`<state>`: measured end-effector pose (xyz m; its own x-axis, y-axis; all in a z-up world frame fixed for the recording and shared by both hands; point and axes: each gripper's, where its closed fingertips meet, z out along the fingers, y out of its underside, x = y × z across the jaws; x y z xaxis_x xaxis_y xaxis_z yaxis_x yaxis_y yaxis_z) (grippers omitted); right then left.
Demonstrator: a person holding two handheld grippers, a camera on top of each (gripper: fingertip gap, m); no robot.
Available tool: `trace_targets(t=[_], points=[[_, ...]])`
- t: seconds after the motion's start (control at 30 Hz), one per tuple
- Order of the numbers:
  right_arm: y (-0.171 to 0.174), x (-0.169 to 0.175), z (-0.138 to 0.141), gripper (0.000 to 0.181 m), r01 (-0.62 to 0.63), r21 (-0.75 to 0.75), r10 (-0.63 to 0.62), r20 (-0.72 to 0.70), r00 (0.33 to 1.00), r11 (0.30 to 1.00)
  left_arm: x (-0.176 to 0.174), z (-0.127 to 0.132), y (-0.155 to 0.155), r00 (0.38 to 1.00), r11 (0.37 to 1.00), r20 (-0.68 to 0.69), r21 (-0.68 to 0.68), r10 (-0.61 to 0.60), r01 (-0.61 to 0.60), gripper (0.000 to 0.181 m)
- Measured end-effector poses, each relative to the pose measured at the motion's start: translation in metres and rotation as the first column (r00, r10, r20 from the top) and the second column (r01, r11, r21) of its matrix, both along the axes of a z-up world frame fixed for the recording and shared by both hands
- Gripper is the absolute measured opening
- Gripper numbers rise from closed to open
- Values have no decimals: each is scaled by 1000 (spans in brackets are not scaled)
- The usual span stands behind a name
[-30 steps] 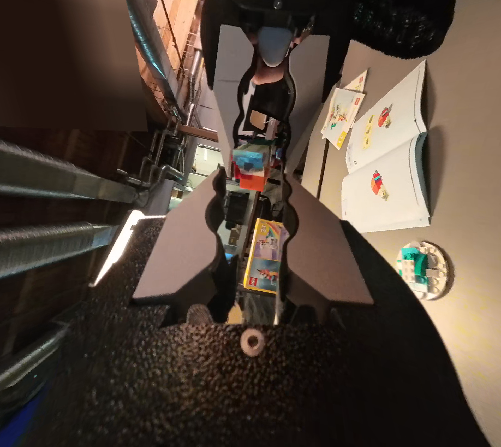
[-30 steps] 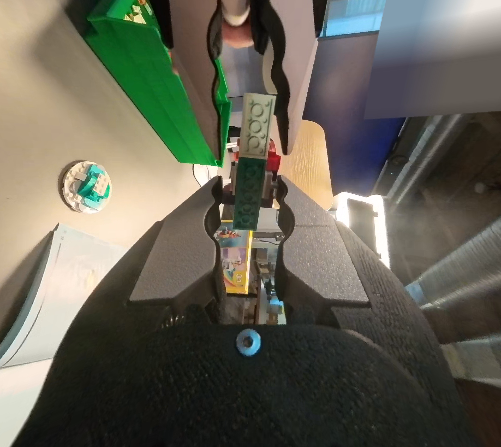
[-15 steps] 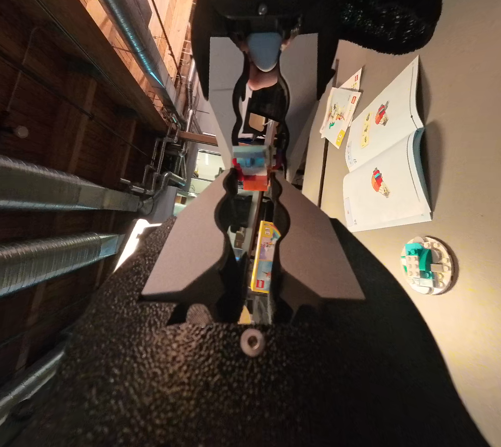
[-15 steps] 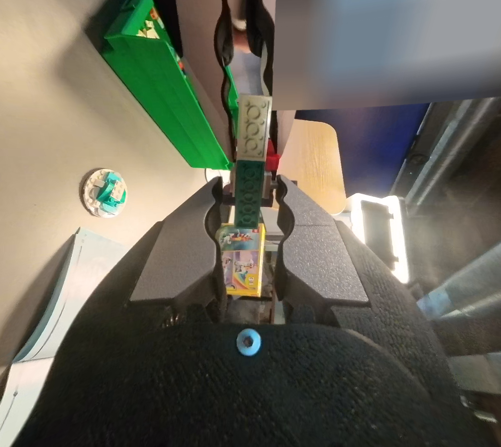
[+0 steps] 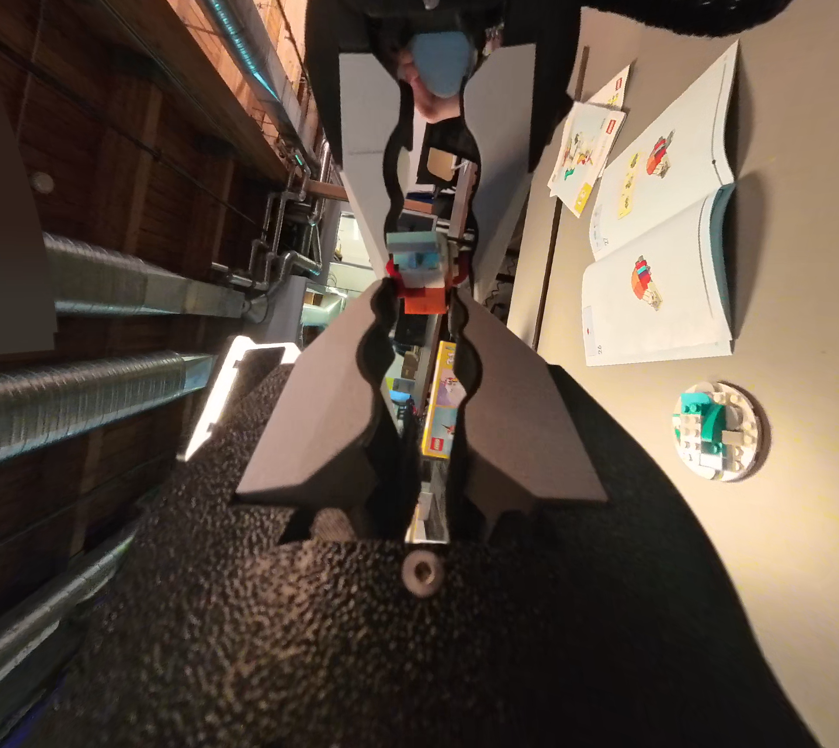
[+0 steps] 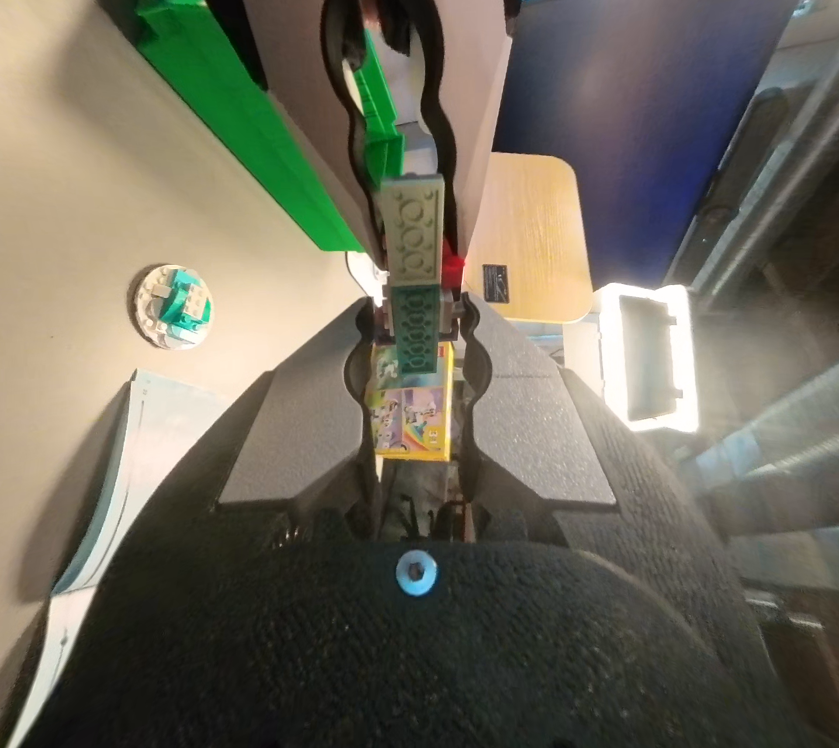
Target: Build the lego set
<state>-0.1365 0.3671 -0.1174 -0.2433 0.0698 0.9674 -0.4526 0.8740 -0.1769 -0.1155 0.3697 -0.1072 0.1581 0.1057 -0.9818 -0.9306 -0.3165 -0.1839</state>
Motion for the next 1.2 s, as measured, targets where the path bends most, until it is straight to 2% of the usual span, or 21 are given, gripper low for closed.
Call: trace_targets(t=[0.07, 0.23, 0.33, 0.47, 0.67, 1.03, 1.13, 1.2], points=[[2, -2, -2, 36, 9, 9, -9, -2, 1000, 1000, -1, -1, 2, 999, 1000, 38, 27, -8, 7, 21], [1, -2, 0, 37, -4, -20, 4, 2, 1000, 1000, 0, 0, 2, 968, 993, 236, 97, -86, 64, 22], [1, -2, 3, 37, -10, -36, 11, 10, 1000, 999, 2, 4, 0, 948, 986, 290, 133, -132, 97, 22], [0, -1, 3, 37, -17, -42, 18, 25, 1000, 999, 6, 7, -2, 949, 982, 273, 141, -158, 123, 22], [-2, 0, 1, 37, -22, -36, 24, 49, 998, 999, 11, 5, -2, 977, 987, 162, 95, -142, 128, 19], [-3, 1, -4, 36, -34, -60, 38, 64, 997, 998, 11, 3, -2, 971, 991, 203, 70, -125, 113, 18], [-4, 4, -1, 37, -48, -54, 50, 40, 998, 997, 12, 6, -3, 965, 986, 217, 113, -148, 126, 20], [-5, 7, -3, 37, -60, -55, 62, 46, 997, 997, 9, 8, -3, 959, 986, 246, 123, -142, 115, 28]])
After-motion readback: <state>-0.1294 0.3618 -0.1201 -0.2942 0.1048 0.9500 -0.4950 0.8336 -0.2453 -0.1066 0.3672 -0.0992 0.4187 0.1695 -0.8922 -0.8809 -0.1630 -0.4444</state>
